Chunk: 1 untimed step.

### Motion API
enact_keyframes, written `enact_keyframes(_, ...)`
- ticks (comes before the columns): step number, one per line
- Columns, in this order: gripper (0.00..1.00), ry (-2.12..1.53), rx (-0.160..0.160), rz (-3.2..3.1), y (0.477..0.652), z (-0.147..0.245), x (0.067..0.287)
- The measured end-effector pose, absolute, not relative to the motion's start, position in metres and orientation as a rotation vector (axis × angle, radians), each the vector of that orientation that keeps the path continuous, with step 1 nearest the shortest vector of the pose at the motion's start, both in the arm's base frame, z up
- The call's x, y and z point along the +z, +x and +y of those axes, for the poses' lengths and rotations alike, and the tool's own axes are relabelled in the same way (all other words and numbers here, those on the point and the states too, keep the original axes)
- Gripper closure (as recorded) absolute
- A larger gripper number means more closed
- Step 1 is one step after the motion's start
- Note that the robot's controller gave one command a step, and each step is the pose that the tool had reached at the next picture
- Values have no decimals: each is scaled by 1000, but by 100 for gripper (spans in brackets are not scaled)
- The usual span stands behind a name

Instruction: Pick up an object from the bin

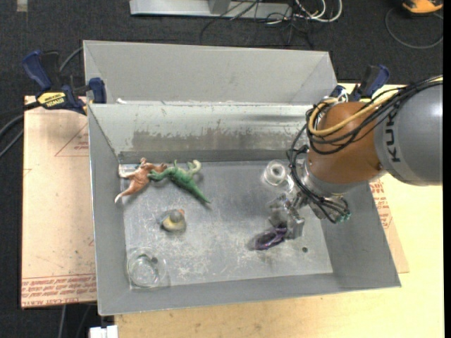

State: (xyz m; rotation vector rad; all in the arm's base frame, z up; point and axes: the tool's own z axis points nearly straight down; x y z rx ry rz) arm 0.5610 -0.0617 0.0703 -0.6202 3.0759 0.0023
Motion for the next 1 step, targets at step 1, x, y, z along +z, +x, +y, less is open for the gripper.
enact_keyframes(1, 100, -561, 5, 3087, 539, -66, 70)
